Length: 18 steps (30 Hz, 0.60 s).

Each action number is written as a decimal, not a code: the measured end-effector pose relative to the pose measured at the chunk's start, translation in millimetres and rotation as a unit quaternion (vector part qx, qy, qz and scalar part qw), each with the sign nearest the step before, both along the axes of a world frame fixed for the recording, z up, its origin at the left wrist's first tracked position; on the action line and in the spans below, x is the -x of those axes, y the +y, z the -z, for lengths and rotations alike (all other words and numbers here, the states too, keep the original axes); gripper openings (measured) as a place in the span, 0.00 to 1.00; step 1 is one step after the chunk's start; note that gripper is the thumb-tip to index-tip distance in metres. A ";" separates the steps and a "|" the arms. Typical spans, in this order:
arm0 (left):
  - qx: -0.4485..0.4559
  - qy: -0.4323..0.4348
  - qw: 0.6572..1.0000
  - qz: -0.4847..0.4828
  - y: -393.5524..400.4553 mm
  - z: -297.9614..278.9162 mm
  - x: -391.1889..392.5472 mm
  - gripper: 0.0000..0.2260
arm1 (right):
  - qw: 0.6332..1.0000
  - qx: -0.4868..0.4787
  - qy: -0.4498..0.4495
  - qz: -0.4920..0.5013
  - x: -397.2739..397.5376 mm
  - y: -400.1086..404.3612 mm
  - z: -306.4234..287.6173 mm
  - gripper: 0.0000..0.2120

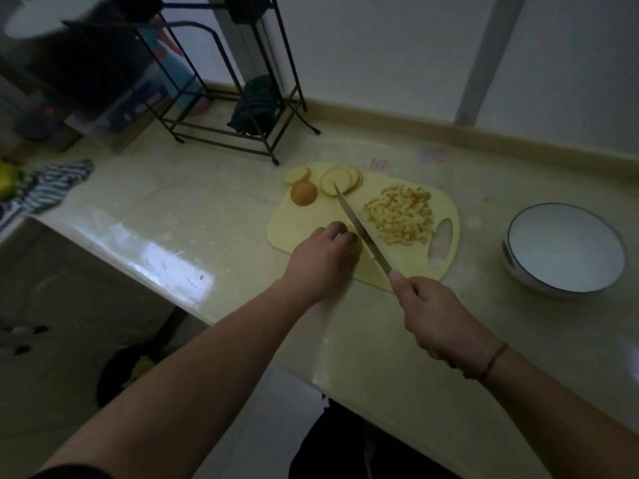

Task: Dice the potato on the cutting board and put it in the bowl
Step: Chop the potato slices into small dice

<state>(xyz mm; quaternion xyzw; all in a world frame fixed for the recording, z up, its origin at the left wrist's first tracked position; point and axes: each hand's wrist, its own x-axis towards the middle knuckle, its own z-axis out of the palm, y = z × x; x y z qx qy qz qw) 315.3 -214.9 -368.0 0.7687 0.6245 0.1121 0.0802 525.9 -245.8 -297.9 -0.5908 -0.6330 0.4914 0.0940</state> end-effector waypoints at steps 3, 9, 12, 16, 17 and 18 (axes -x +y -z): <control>-0.004 0.000 1.000 0.012 1.8 0.9 2.6 0.17 | 1.000 -0.004 -0.009 -0.013 -2.7 -0.9 -2.0 0.25; -0.018 -0.026 0.999 0.017 1.8 7.7 7.9 0.20 | 1.000 0.012 -0.010 -0.027 -7.3 -3.9 -4.7 0.24; -0.023 -0.037 0.999 0.024 1.5 7.2 9.0 0.19 | 0.999 0.027 -0.012 -0.029 -13.9 -7.1 -4.4 0.25; -0.034 -0.042 0.998 0.027 2.9 5.8 11.0 0.18 | 0.999 0.033 -0.021 -0.036 -17.6 -6.8 -5.8 0.25; -0.039 -0.041 0.998 0.029 3.1 5.5 11.6 0.17 | 0.998 0.034 -0.025 -0.039 -16.7 -5.6 -7.1 0.26; -0.043 -0.040 0.998 0.030 3.4 4.8 11.9 0.17 | 0.998 0.036 -0.029 -0.043 -14.7 -3.6 -8.7 0.26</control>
